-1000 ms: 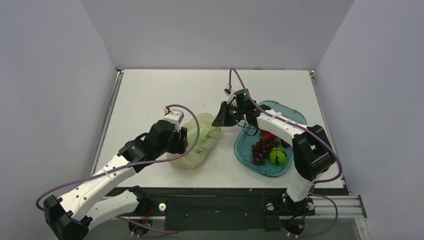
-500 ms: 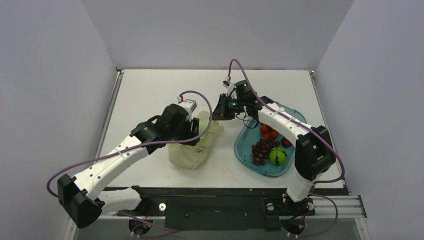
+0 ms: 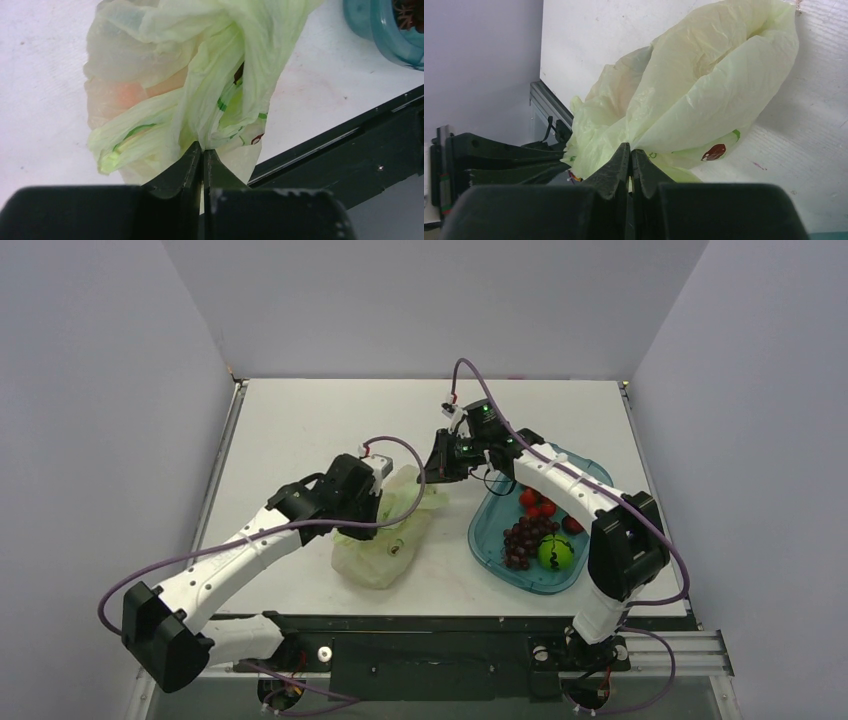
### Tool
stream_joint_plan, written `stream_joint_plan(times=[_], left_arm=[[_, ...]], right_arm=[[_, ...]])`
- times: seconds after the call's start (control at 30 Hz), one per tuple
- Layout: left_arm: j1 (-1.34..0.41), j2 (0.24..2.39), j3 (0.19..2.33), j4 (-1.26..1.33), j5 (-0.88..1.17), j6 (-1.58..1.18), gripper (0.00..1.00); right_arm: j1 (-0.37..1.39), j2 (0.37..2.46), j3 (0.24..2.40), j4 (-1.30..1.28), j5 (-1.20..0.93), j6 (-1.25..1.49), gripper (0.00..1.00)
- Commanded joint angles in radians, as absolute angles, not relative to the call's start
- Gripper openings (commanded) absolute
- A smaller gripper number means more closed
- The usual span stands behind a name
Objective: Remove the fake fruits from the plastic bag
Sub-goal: Untie the plastic bag at the center of the board.
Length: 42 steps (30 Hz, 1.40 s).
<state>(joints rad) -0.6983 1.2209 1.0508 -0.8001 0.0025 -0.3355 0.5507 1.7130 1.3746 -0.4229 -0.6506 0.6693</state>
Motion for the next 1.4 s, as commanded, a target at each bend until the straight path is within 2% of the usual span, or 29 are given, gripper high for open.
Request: stream_joint_plan(times=[0.0,0.17,0.4,0.43,0.47,0.5,0.57,0.7,0.9,1.1,1.23,1.37], left_arm=[[-0.693,1.098,1.055,-0.9,-0.13,-0.327,0.0],[-0.69,0.95,1.054,-0.954,-0.23,-0.376,0.0],[-0.688,0.942,1.072,-0.958,-0.208,-0.371,0.02],[-0.686,0.942,1.075,-0.953,-0.18,-0.367,0.15],[-0.687,0.941,1.082,-0.943,-0.166,-0.361,0.21],[-0.686,0.939,1.093,-0.94,-0.14,-0.36,0.3],[-0.684,0.944,1.12,-0.928,-0.114,-0.359,0.4],[-0.664,0.976,1.209,-0.936,-0.079,-0.329,0.48],[-0.56,1.07,1.368,-0.911,0.034,-0.289,0.52],[-0.542,1.202,1.41,-0.8,0.154,-0.254,0.53],[-0.548,1.311,1.43,-0.766,0.299,-0.234,0.53],[-0.588,1.356,1.391,-0.729,0.339,-0.254,0.51]], right_arm=[[0.529,1.718,1.418,-0.415,-0.609,0.669,0.0],[0.477,1.742,1.433,-0.429,-0.529,0.686,0.0],[0.447,1.814,1.539,-0.474,-0.583,0.665,0.0],[0.448,1.816,1.55,-0.48,-0.588,0.65,0.0],[0.451,1.816,1.564,-0.496,-0.593,0.643,0.0],[0.452,1.814,1.569,-0.503,-0.594,0.632,0.0],[0.453,1.805,1.573,-0.529,-0.595,0.618,0.0],[0.456,1.781,1.569,-0.573,-0.596,0.578,0.05],[0.465,1.746,1.581,-0.629,-0.583,0.531,0.28],[0.475,1.688,1.579,-0.661,-0.559,0.505,0.59],[0.494,1.644,1.565,-0.691,-0.541,0.475,0.69],[0.513,1.603,1.532,-0.696,-0.552,0.465,0.73]])
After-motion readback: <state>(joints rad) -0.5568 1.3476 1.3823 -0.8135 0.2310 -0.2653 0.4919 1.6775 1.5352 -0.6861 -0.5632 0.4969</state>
